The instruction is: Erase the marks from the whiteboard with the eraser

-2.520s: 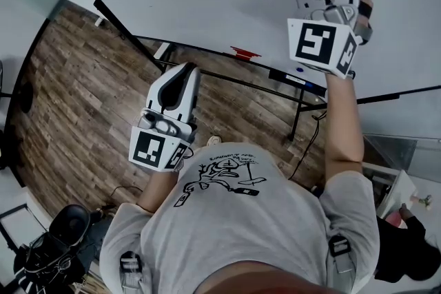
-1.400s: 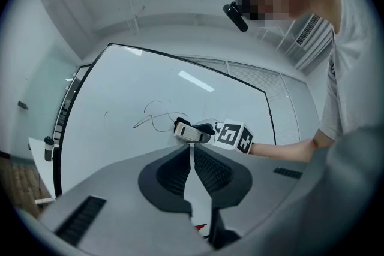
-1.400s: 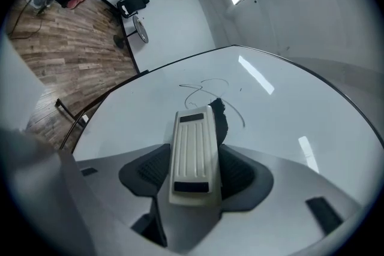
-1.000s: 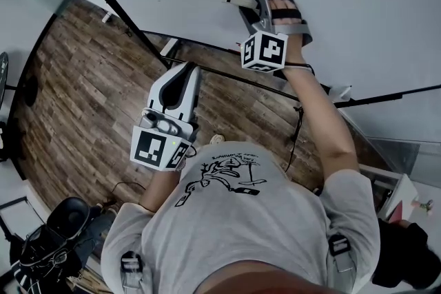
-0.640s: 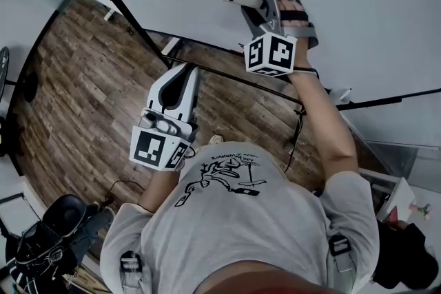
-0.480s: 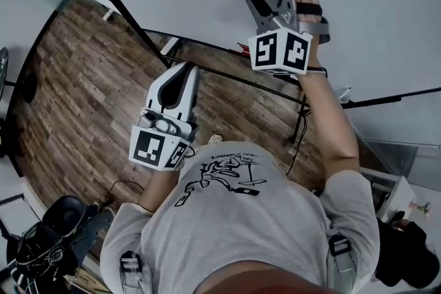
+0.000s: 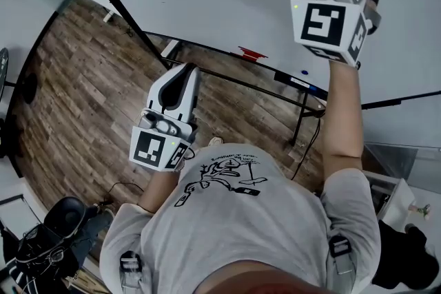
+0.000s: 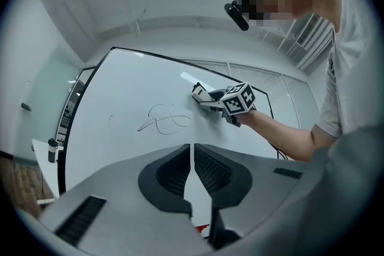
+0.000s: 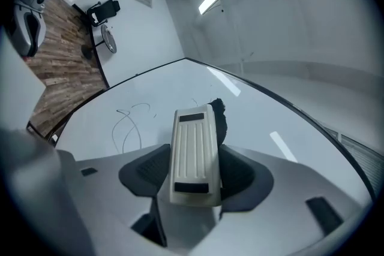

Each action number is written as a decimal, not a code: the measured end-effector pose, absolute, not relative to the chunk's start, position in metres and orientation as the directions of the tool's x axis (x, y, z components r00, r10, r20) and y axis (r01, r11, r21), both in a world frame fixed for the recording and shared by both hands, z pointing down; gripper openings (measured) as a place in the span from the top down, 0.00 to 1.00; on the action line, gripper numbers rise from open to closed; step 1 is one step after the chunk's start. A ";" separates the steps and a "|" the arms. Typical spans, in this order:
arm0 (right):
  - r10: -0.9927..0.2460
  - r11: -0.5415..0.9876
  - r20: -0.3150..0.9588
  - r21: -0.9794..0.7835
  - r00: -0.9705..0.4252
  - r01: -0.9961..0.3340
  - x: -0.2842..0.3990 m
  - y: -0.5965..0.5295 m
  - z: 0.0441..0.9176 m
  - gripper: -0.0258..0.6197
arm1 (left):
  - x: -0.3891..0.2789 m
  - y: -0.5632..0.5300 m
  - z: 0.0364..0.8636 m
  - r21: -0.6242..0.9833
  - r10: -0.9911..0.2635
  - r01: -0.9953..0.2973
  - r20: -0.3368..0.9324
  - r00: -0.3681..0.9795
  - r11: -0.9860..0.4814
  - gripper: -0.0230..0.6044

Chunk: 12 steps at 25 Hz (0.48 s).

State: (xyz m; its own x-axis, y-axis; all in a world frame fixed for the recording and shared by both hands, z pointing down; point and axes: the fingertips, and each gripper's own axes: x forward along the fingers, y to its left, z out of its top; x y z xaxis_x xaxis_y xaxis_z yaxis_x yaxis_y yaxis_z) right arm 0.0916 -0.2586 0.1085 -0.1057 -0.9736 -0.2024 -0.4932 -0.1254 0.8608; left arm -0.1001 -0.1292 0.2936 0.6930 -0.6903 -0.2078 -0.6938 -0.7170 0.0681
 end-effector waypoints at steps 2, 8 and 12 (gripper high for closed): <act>-0.978 -0.121 -0.188 0.863 -0.090 -0.491 0.097 -0.266 0.109 0.56 | -0.100 -0.132 0.293 0.068 -0.690 -0.693 -0.207 0.694 -0.718 0.90; -0.980 -0.126 -0.185 0.868 -0.078 -0.481 0.096 -0.276 0.112 0.56 | -0.100 -0.138 0.290 0.070 -0.688 -0.691 -0.208 0.695 -0.719 0.90; -0.984 -0.094 -0.154 0.883 -0.095 -0.460 0.088 -0.283 0.132 0.56 | -0.098 -0.140 0.293 0.071 -0.686 -0.689 -0.206 0.697 -0.721 0.90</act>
State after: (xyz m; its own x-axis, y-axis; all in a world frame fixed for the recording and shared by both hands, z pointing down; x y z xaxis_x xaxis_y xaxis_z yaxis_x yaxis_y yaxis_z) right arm 0.0885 -0.2826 0.1321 -0.0946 -0.9836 -0.1538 -0.4600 -0.0938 0.8829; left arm -0.0976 -0.1402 0.2927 0.6975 -0.6865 -0.2056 -0.6891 -0.7213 0.0707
